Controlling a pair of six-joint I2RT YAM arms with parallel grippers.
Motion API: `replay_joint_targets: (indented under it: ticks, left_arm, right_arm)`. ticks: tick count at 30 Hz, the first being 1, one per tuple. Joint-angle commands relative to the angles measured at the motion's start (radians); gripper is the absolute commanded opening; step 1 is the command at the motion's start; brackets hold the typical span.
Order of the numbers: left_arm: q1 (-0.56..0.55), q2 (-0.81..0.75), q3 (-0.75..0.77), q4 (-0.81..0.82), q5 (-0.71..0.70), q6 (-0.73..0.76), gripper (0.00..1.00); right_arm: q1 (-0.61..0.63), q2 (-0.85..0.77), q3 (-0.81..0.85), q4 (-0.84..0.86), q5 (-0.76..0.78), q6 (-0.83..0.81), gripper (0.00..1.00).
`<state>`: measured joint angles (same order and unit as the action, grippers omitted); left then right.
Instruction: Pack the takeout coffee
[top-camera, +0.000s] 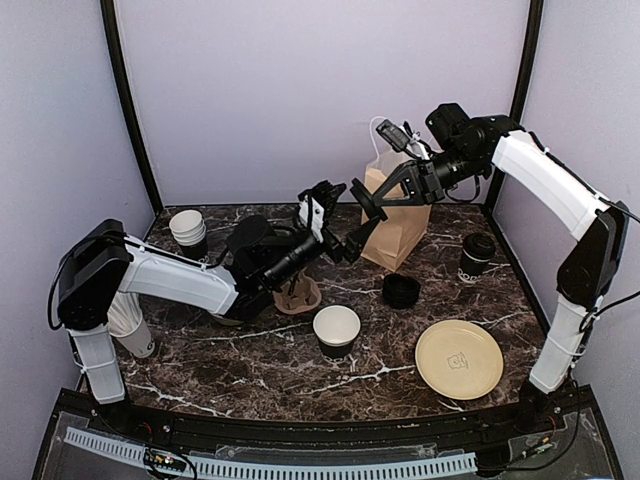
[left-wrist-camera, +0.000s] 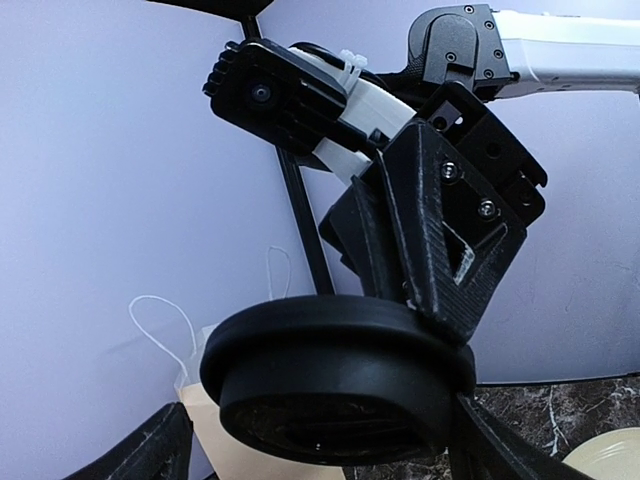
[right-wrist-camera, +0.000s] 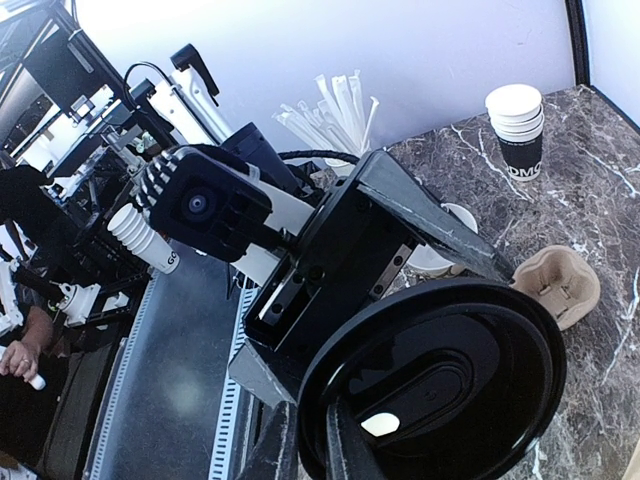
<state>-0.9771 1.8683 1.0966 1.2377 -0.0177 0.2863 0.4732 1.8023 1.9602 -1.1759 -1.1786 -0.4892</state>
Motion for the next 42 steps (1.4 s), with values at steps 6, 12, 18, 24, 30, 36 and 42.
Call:
replay_joint_targets:
  ticks: [6,12,18,24,30,36,42]
  left_arm:
    - [0.011,0.001,0.052,0.002,0.066,-0.017,0.79]
    - [0.011,-0.007,0.05,-0.008,0.071,-0.032,0.73]
    - [0.012,-0.118,0.041,-0.226,0.084,-0.07,0.71]
    - [0.012,-0.27,0.142,-0.822,0.119,-0.157,0.7]
    - [0.012,-0.28,0.372,-1.541,0.169,-0.176,0.67]
    - [0.012,-0.227,0.56,-1.908,0.154,-0.164,0.66]
    - [0.009,-0.128,0.673,-2.139,0.15,-0.158,0.63]
  right_arm:
    - [0.005,-0.009,0.002,-0.008,-0.02,-0.011,0.1]
    - [0.005,-0.008,0.0,-0.011,-0.006,-0.019,0.13]
    - [-0.016,-0.047,-0.003,-0.01,0.114,-0.034,0.41]
    - [-0.124,-0.143,-0.152,0.179,0.238,0.074,0.54]
    - [-0.156,-0.206,-0.335,0.328,0.409,0.128,0.58]
    - [-0.152,-0.181,-0.379,0.309,0.362,0.122,0.59]
    - [-0.125,-0.17,-0.414,0.265,0.378,0.089,0.59]
